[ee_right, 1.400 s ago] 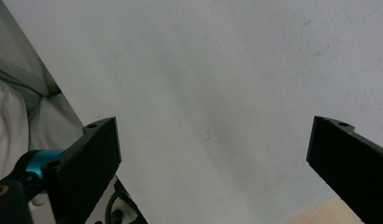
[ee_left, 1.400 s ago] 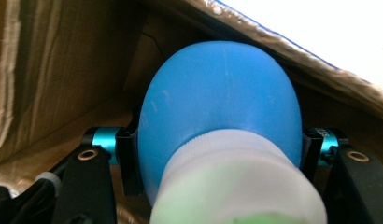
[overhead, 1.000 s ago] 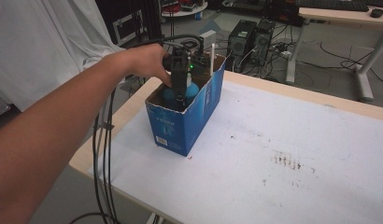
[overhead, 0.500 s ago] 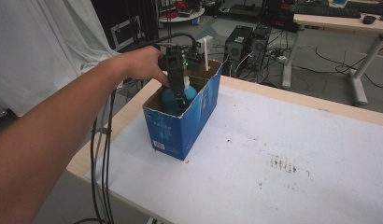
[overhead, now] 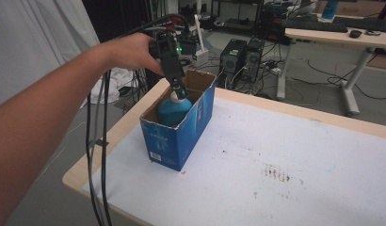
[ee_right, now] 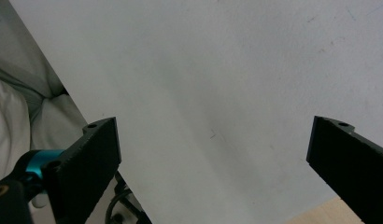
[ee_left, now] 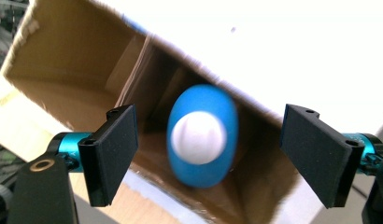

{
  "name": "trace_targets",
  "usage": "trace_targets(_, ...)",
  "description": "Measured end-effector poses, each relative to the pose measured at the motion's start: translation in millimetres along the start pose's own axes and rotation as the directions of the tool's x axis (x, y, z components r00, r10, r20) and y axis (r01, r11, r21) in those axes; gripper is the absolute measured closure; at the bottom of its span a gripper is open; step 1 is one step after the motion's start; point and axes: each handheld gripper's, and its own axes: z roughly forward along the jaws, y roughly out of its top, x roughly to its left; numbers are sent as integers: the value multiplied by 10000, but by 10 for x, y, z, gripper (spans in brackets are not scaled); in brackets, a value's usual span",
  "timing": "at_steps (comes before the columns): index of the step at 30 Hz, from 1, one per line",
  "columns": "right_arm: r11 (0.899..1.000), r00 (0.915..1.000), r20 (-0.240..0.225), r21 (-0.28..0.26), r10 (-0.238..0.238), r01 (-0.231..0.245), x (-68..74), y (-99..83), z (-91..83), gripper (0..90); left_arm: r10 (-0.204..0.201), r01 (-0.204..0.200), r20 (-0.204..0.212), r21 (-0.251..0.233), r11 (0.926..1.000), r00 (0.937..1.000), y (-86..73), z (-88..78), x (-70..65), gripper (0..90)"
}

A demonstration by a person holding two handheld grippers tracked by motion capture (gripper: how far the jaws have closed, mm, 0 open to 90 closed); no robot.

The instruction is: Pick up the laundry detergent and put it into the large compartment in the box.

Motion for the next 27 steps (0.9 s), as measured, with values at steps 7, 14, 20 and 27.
trace_targets(7,9999,10000,62,-100,-33,34,18,-13,-38,21,423,-428,-344,-121,9990,9985,293,-167,-233,195)
trace_targets(14,9997,9999,129,-232,-10,13,36,-20,-89,21,1457,-1405,651,-788,9869,9872,620,-208,-445,195)
trace_targets(20,9994,9998,160,-324,-96,101,50,-28,-98,21,2086,-2017,618,-1019,9741,9760,905,-112,-649,184)
trace_targets(27,9991,9999,135,-411,-75,81,59,-41,-95,21,2714,-2670,175,-1297,9549,9623,1177,49,-844,20)
